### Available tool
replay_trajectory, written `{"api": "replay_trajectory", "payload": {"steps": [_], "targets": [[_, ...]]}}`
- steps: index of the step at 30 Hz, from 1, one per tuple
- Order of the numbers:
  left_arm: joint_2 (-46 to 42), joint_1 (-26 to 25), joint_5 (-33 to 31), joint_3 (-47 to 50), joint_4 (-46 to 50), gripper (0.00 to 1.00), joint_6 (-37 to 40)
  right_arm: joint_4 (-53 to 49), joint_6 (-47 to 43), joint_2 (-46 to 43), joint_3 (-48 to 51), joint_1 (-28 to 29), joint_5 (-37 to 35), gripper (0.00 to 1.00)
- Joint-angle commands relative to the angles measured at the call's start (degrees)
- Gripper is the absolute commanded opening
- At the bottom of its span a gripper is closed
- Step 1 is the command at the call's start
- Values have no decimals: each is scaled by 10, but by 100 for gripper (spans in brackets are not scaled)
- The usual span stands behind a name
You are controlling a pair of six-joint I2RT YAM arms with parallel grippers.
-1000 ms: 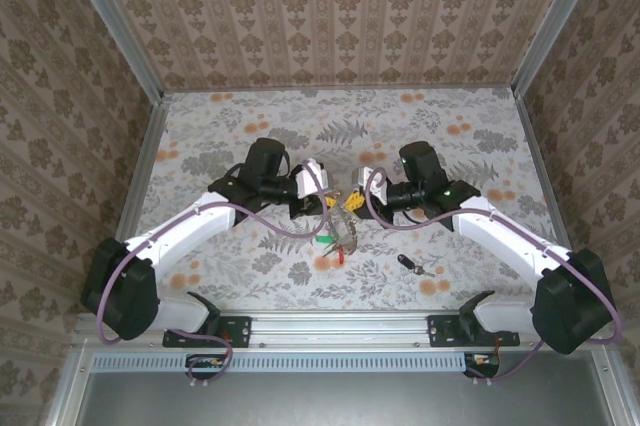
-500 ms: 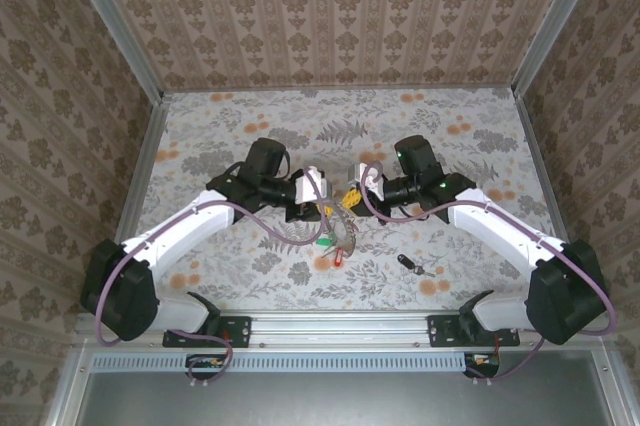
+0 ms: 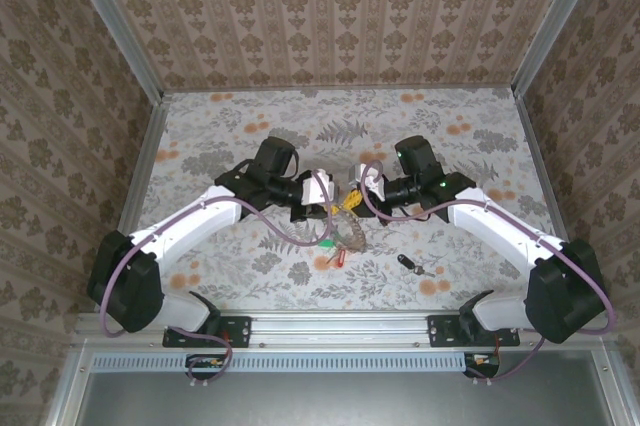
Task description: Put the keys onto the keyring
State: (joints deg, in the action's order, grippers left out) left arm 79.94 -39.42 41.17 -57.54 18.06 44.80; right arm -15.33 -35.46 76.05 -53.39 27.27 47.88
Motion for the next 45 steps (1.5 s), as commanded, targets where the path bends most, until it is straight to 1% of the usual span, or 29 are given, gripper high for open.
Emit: {"api": "replay_trajectory", "payload": {"steps": [1, 4, 6, 10, 12, 15, 16, 17, 19, 21, 22, 23, 25, 26, 28, 35, 40, 45], "targets": [[3, -3, -11, -18, -1, 11, 15, -9, -17, -2, -22, 6, 25, 0], [-3, 1, -24, -11, 1, 7, 12, -18, -28, -15, -13, 6, -7, 0], [-7, 5, -31, -6, -9, 3, -7, -20, -31, -26, -5, 6, -24, 0], [-13, 26, -12, 0, -20, 2, -46, -60, -44, -35, -4, 8, -38, 0], [-13, 37, 1, 2, -27, 2, -68, -63, -45, -40, 1, 11, -41, 0], [-9, 46, 9, 5, -49, 5, -111, -30, -30, -43, 15, 14, -34, 0], [-7, 47, 9, 7, -65, 10, -138, -15, -19, -40, 16, 15, -30, 0], [-4, 47, 5, 9, -76, 12, -161, -1, -10, -38, 18, 16, -29, 0], [0, 50, -18, 12, -94, 13, -211, 23, 4, -32, 21, 20, -33, 0], [0, 54, -39, 16, -109, 23, -260, 38, 12, -30, 22, 24, -47, 0], [-2, 55, -60, 17, -117, 23, -288, 47, 22, -28, 23, 25, -59, 0], [-7, 56, -61, 22, -128, 23, -308, 48, 27, -27, 22, 25, -64, 0], [-22, 55, -64, 40, -158, 32, -327, 51, 40, -22, 20, 25, -73, 0], [-31, 56, -74, 50, -176, 32, -342, 53, 52, -18, 19, 24, -78, 0], [-51, 56, -80, 67, -201, 32, -346, 53, 63, -13, 18, 25, -78, 0], [-109, 56, -48, 115, -219, 31, -280, 106, 77, -21, 44, 24, -77, 0], [-107, 82, 34, 118, -218, 26, -271, 165, 90, -31, 71, 24, -74, 0], [-93, 102, 134, 127, -246, 26, -247, 209, 93, -36, 92, 22, -48, 0]]}}
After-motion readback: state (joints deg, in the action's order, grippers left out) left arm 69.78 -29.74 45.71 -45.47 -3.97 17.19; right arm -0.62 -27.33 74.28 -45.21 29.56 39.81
